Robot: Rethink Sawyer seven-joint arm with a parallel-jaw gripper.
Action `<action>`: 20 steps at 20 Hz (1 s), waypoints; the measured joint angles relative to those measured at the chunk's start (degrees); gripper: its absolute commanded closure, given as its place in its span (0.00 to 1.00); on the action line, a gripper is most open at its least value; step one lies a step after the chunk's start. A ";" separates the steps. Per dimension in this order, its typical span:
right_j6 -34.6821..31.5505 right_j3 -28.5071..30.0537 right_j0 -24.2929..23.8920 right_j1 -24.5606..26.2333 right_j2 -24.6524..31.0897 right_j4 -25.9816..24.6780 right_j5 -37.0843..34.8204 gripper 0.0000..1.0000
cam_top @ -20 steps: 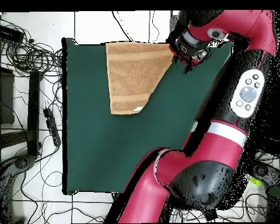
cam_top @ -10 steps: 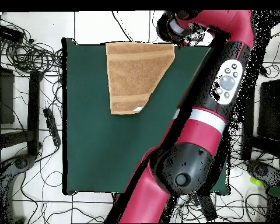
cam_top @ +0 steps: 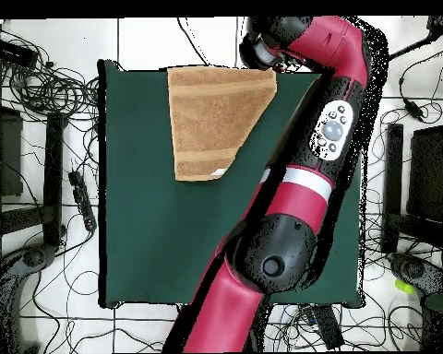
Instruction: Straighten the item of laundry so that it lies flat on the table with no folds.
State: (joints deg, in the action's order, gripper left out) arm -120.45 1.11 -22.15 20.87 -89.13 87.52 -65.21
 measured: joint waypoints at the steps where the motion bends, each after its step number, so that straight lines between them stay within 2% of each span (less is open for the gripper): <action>1: 0.00 0.12 0.19 0.33 -0.08 0.00 0.32 0.00; 11: 0.00 1.90 3.49 0.83 -1.66 -0.38 0.46 0.00; 20: 0.00 6.63 8.64 -4.46 2.29 -5.30 -4.25 0.00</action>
State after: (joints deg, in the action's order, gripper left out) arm -120.45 7.74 -13.52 16.41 -86.84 82.23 -69.46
